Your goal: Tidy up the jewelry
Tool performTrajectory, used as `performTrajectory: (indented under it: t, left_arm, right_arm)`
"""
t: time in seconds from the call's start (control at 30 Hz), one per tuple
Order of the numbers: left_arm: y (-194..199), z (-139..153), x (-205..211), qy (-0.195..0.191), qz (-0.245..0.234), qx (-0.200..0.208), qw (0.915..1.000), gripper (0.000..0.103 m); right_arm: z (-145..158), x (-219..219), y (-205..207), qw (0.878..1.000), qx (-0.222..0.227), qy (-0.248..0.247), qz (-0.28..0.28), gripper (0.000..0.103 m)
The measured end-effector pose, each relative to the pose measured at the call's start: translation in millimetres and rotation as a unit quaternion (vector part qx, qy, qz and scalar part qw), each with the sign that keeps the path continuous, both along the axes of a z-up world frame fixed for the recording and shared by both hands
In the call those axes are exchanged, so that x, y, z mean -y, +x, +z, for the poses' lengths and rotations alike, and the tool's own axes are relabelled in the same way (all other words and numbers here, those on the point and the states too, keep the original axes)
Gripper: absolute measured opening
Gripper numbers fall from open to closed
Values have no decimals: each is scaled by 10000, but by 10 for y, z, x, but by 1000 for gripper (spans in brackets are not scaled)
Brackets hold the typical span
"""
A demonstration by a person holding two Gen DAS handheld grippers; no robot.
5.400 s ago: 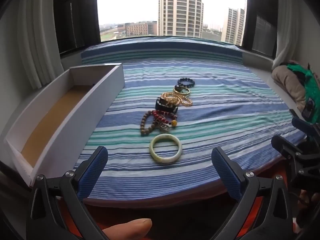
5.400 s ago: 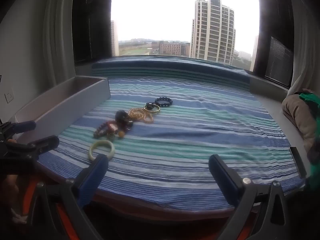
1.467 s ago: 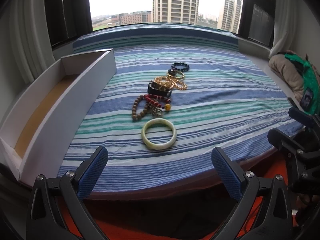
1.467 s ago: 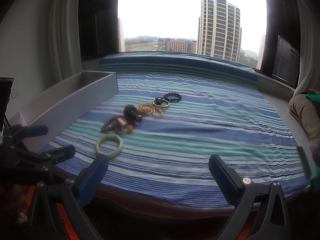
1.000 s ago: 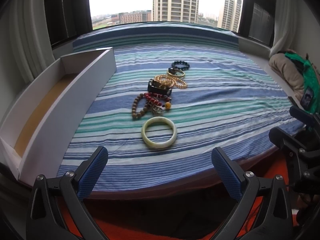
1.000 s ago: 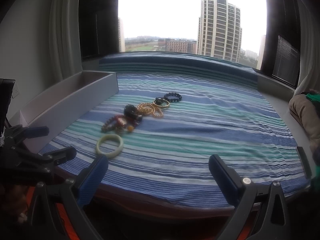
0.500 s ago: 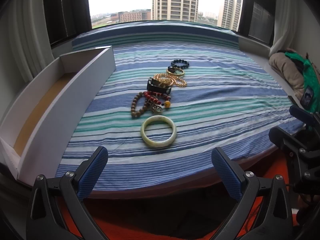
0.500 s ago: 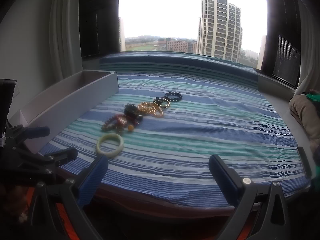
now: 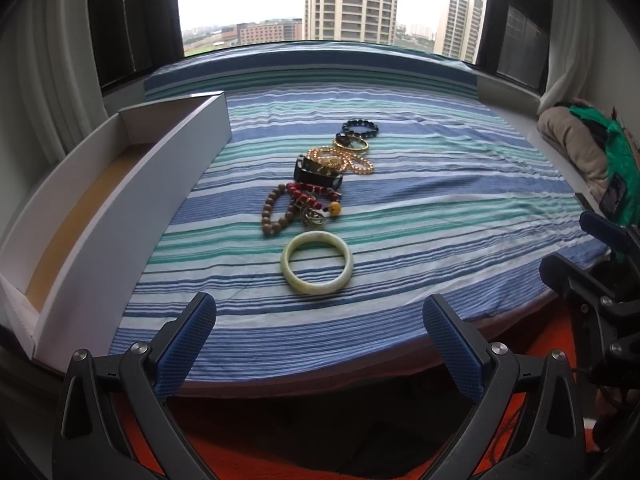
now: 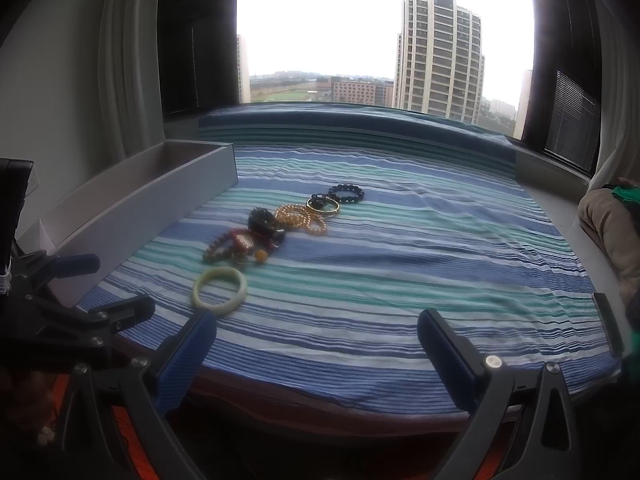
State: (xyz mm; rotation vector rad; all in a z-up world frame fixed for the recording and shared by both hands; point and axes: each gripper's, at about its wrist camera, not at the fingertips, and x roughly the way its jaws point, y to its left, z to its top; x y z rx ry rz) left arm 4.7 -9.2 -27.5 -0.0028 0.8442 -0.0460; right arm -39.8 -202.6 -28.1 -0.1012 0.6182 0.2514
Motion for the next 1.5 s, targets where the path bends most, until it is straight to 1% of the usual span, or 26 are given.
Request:
performTrajectory:
  t: [0.1,0.2,0.27,0.37,0.4,0.47,0.57,0.67,0.77,0.8,0.9,1.0,1.07,1.17,1.27,1.3,1.37,1.4,1.43,1.47,1.5]
  left_arm:
    - [37,20,-100,-49,118,17,9999,103]
    - [81,10,-337,-390,360,-57,9986,103]
    - [124,-52,-507,-548,546,-158,9969,103]
    - [209,-184,-671,-641,757,-360,9944,103]
    - [254,-231,-686,-698,733,-437,9939,103]
    - [386,-327,-622,-791,468,-593,9940,103]
    - [658,-498,-409,-719,102,-845,9938,103]
    - [899,-652,-270,-628,-76,-1093,9920,102]
    - [1046,-786,-363,-723,185,-1297,9887,102]
    - [1079,-832,-410,-690,293,-1358,9879,102]
    - [1163,-984,-489,-429,503,-1519,9862,102]
    - [1216,-1126,-469,-196,543,-1687,9840,102]
    - [1214,-1145,-440,-64,581,-1652,9845,102]
    - [1216,-1167,-397,69,598,-1636,9847,102]
    - [1220,-1168,-391,106,591,-1617,9850,102]
    - [1223,-1166,-381,92,574,-1620,9851,100]
    - [1223,-1138,-348,105,483,-1579,9862,91]
    - [1220,-1115,-321,115,413,-1552,9870,81]
    - [1219,-1093,-288,125,341,-1530,9876,68]
    - [1217,-1071,-257,134,270,-1499,9882,59]
    - [1217,-1051,-226,152,205,-1466,9889,37]
  right_arm:
    - [36,55,4,9999,106,-55,-39,102]
    - [76,238,55,9993,203,-18,-306,102]
    - [63,364,115,9986,160,14,-506,102]
    - [14,475,181,9976,69,20,-683,102]
    - [-6,482,196,9976,44,34,-697,102]
    - [-61,465,225,9977,-47,59,-675,102]
    - [-152,412,247,9981,-234,105,-555,102]
    - [-204,340,247,9984,-352,100,-440,102]
    - [-228,287,209,9984,-423,46,-377,102]
    - [-239,285,195,9984,-436,40,-362,102]
    - [-288,301,180,9980,-516,46,-369,102]
    - [-356,304,230,9970,-660,126,-373,102]
    - [-365,296,260,9967,-719,207,-326,102]
    - [-344,263,251,9974,-653,186,-255,102]
    - [-349,273,264,9974,-651,167,-266,102]
    - [-354,282,267,9971,-674,188,-283,102]
    - [-367,301,274,9968,-702,216,-312,102]
    - [-370,303,277,9967,-710,220,-320,102]
    - [-369,299,276,9967,-717,224,-321,102]
    - [-368,298,276,9967,-717,227,-313,102]
    - [-362,298,271,9967,-715,229,-300,102]
